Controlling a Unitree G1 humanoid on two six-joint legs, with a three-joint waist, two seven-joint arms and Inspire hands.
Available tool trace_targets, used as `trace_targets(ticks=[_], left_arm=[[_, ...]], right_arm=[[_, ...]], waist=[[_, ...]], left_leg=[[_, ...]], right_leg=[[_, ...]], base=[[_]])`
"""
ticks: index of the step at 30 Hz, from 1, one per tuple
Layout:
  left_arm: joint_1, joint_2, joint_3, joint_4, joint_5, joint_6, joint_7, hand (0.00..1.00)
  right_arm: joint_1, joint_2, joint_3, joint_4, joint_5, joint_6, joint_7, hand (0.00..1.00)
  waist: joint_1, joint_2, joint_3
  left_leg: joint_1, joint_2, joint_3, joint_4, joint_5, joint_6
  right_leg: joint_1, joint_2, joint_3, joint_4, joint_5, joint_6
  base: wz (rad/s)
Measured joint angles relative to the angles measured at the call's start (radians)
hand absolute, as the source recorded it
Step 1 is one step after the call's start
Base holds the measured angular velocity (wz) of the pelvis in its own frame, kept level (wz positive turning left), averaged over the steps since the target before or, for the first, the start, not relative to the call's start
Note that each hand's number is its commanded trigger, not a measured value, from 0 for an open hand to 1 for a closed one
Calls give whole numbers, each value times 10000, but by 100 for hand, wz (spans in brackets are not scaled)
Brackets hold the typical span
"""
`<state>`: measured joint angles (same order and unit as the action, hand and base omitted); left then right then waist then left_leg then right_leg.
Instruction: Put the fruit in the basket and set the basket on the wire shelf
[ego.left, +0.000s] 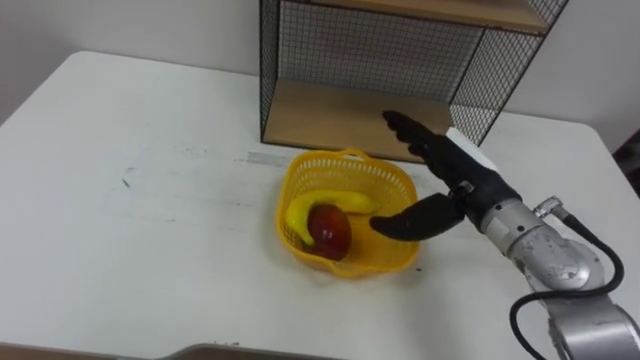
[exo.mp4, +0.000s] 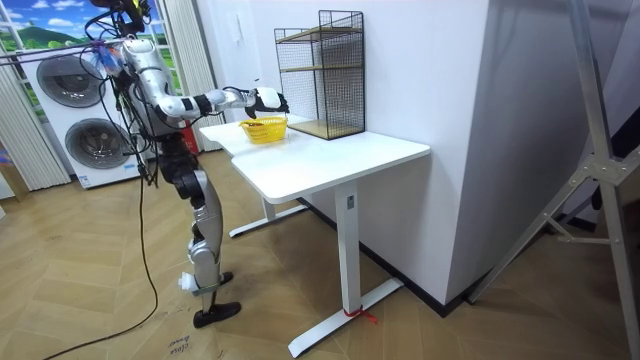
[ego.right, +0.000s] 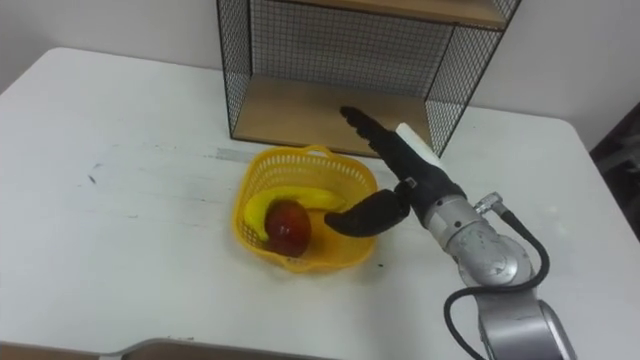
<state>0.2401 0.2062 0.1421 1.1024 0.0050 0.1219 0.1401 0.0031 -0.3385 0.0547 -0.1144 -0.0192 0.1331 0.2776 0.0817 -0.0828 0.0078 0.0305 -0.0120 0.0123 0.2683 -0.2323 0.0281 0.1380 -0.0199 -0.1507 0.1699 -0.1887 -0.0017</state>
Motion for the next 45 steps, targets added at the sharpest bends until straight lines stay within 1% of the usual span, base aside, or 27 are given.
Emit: trace_targets(ticks=[1, 4, 5, 6, 8, 10, 11, 12, 13, 14, 16, 17, 19, 20, 21, 24, 28, 31, 34, 35, 36, 37, 38, 40, 41, 43, 45], left_arm=[[53, -15, 170, -7, -327, -6, 116, 0], [325, -45, 1183, -17, -2424, -11, 818, 0], [405, -46, 1372, -18, -2780, -11, 963, 0], [412, -48, 1790, -62, -3310, -26, 1302, 0], [409, -60, 2583, -317, -4243, -56, 1918, 0], [562, -84, 3489, -1217, -5433, -119, 2940, 0], [592, -89, 3668, -1573, -5672, -127, 3236, 0], [588, -84, 3974, -2320, -6015, -182, 3862, 0], [588, -78, 4117, -3061, -6161, -391, 4444, 0], [608, -82, 4175, -3408, -6182, -526, 4737, 0], [612, -163, 4629, -4870, -5490, -805, 5814, 0], [599, -174, 4666, -5322, -5313, -850, 6107, 0], [670, -197, 4678, -6595, -4237, -1046, 6957, 0], [687, -244, 4703, -7002, -3957, -1057, 7132, 0], [698, -337, 4773, -7856, -3413, -1070, 7477, 0], [699, -331, 4791, -9655, -2698, -1179, 7921, 0], [656, -328, 4646, -11652, -2344, -1295, 7908, 0], [551, -298, 4136, -12265, -2327, -1365, 7562, 0], [399, -300, 3716, -12377, -2367, -1377, 7055, 0], [357, -307, 3458, -12446, -2523, -1379, 6739, 0], [349, -310, 3142, -12541, -2651, -1379, 6375, 0], [349, -312, 2790, -12660, -2821, -1385, 6002, 0], [348, -313, 2628, -12690, -2897, -1407, 5798, 0], [290, -316, 2005, -12756, -3465, -1463, 4882, 0], [249, -318, 1856, -12755, -3599, -1463, 4663, 0], [20, -317, 1476, -12717, -4527, -1463, 3677, 0], [-119, -315, 1260, -12692, -4957, -1464, 3041, 0]], right_arm=[[44, 0, -80, -3, 159, 0, -136, 0], [295, -7, -622, 85, 232, 0, -924, 0], [331, -6, -714, 164, 244, 0, -1019, 0], [520, -8, -916, 242, 281, 1, -1300, 0], [825, -4, -1205, 244, 574, 14, -1699, 0], [1104, 5, -1615, 238, 1084, 16, -2281, 0], [1156, 5, -1740, 241, 1154, 16, -2466, 0], [1254, 5, -2002, 241, 1205, 14, -2857, 0], [1348, 5, -2252, 241, 1204, 3, -3234, 0], [1392, 5, -2369, 241, 1190, 0, -3402, 0], [1659, 22, -2773, 242, 1040, -3, -3962, 0], [1730, 23, -2844, 241, 1007, -3, -4088, 0], [1995, 51, -3165, 242, 778, -12, -4416, 0], [2089, 66, -3261, 241, 688, -13, -4470, 0], [2249, 140, -3469, 238, 579, -12, -4578, 0], [2381, 236, -3621, 235, 574, -18, -4934, 0], [2427, 411, -3616, 236, 1078, -99, -5061, 0], [2464, 464, -3506, 235, 1378, -136, -4991, 0], [2468, 737, -3509, 236, 1444, -176, -4772, 0], [2467, 809, -3501, 235, 1647, -232, -4655, 0], [2467, 833, -3479, 236, 1854, -260, -4540, 0], [2466, 881, -3422, 238, 2020, -302, -4442, 0], [2466, 912, -3363, 238, 2147, -339, -4400, 0], [2466, 1102, -3098, 244, 2639, -484, -4250, 0], [2466, 1128, -3033, 247, 2766, -500, -4204, 0], [2393, 1136, -2715, 421, 3419, -599, -3833, 0], [2291, 1212, -2520, 706, 3774, -716, -3477, 0]], waist=[[4, 26, -2], [-10, 249, -38], [-8, 280, -44], [6, 337, -84], [25, 389, -100], [1, 463, -125], [2, 482, -128], [-8, 526, -133], [-7, 566, -156], [9, 581, -170], [37, 593, -178], [21, 589, -182], [-7, 592, -187], [-9, 587, -194], [1, 562, -216], [-85, 571, -219], [-223, 609, -199], [-241, 709, -165], [-326, 771, -115], [-327, 755, -111], [-352, 786, -68], [-424, 793, -55], [-474, 793, -57], [-573, 793, -51], [-547, 797, -49], [-494, 789, -18], [-567, 782, 3]], left_leg=[[-2, -2, -5, -2, -1, 1], [63, -11, 0, -50, 10, 16], [108, -17, 7, -93, 22, 24], [137, -29, 12, -117, 29, 27], [137, -30, 6, -115, 29, 26], [136, -28, -40, -118, 30, 24], [135, -30, -102, -116, 32, 25], [139, -32, -205, -114, 50, 24], [158, -71, -225, -122, 63, 33], [177, -98, -229, -144, 77, 33], [332, -124, -200, -377, 179, 32], [342, -123, -198, -397, 187, 29], [346, -125, -186, -402, 192, 25], [345, -133, -189, -404, 193, 26], [333, -137, -188, -415, 203, 27], [328, -143, -188, -409, 211, 31], [324, -135, -165, -386, 208, 31], [370, -146, -164, -410, 209, 33], [334, -145, -182, -389, 211, 31], [301, -142, -168, -366, 210, 31], [268, -146, -178, -360, 210, 31], [213, -159, -196, -344, 212, 34], [181, -162, -205, -340, 217, 38], [192, -152, -168, -370, 222, 36], [232, -149, -160, -377, 222, 36], [364, -91, 98, -440, 234, 31], [359, -65, 155, -470, 229, 29]], right_leg=[[-5, -3, 0, 0, 0, 1], [25, -46, -43, 2, 2, 5], [56, -49, -38, -1, 2, 5], [79, -54, -49, -3, 2, 7], [82, -54, -75, -7, 2, 8], [84, -59, -110, -5, 1, 8], [90, -59, -111, -8, 1, 9], [121, -68, -149, -8, 1, 9], [146, -72, -160, -9, 1, 10], [154, -80, -158, -10, -2, 15], [186, -105, -95, -10, -7, 22], [180, -103, -81, -12, -7, 23], [146, -109, -84, -31, -7, 22], [103, -112, -80, -28, -8, 23], [52, -114, -62, -13, -10, 26], [81, -119, -62, -18, -10, 26], [69, -116, -58, -16, -10, 26], [108, -121, -48, -6, -10, 26], [93, -112, -60, -6, -10, 26], [71, -112, -64, -4, -10, 26], [42, -116, -60, -6, -9, 26], [28, -123, -85, -14, -9, 26], [35, -125, -113, -12, -9, 26], [32, -113, -104, -14, -9, 26], [36, -113, -101, -13, -9, 26], [33, -86, 131, -6, -7, 23], [22, -81, 149, -6, -2, 22]], base=[[0], [0], [0], [0], [0], [0], [8], [12], [11], [0], [-5], [-5], [-2], [0], [0], [0], [0], [0], [0], [0], [0], [6], [6], [0], [-10], [-26], [-14]])
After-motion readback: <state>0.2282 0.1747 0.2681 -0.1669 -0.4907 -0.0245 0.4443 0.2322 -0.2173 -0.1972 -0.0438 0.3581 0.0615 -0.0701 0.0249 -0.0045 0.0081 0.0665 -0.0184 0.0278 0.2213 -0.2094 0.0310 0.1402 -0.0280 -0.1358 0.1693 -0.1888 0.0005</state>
